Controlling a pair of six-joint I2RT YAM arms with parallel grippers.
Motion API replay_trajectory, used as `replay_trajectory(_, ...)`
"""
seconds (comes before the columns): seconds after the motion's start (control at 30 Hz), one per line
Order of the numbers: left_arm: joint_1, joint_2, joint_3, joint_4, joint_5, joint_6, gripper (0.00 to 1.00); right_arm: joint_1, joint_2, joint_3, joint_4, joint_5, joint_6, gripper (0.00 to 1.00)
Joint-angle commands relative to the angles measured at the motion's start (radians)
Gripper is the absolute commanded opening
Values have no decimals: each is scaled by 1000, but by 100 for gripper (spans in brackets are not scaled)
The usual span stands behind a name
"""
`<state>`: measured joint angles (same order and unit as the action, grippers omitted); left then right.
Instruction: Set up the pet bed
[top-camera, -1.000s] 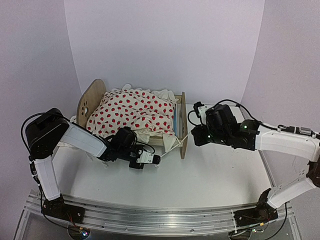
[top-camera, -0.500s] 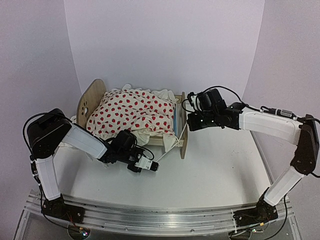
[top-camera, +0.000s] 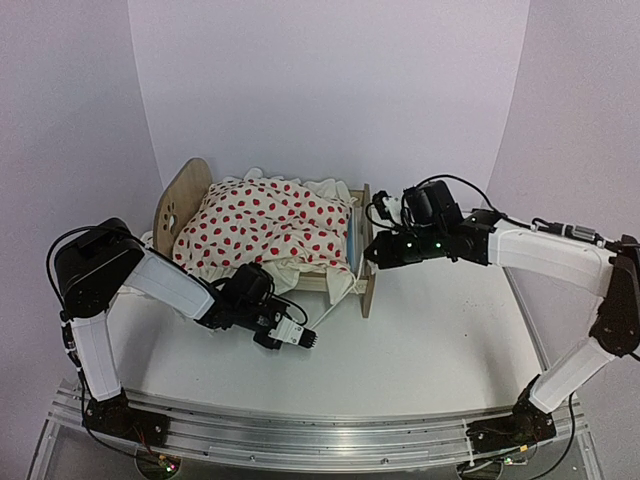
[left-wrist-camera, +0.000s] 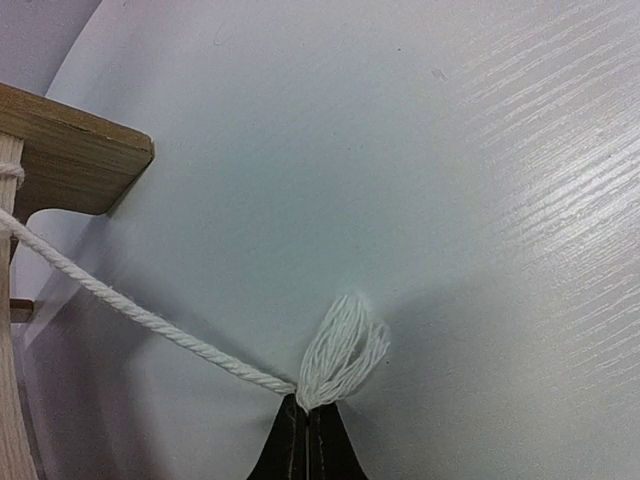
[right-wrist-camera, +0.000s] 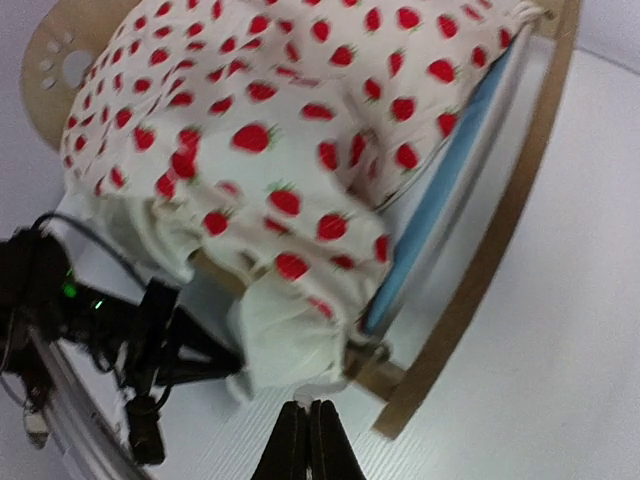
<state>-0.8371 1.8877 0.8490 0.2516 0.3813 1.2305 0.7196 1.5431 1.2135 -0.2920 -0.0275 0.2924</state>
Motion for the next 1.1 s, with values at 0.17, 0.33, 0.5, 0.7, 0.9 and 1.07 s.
replay_trajectory(0.17, 0, 45, 57, -40, 20, -16, 0, 209, -79, -315, 216, -390, 278, 0)
replay_trajectory(0.33, 0, 50, 76, -61, 20, -13, 0, 218, -15, -365, 284, -344, 308, 0)
replay_trajectory(0.5, 0, -27, 52, -140, 71, 14, 21, 219, 4, -393, 263, -315, 336, 47)
replay_trajectory(0.7, 0, -265, -10, -358, 202, 5, 58, 214, -95, -193, -63, -159, 163, 60)
replay_trajectory(0.9, 3, -480, -7, -318, 26, -298, 64, 207, -22, 47, -161, 128, 190, 61)
replay_trajectory(1.07, 50, -554, -41, -261, -285, -400, 67, 208, 116, 139, -164, 207, 370, 50)
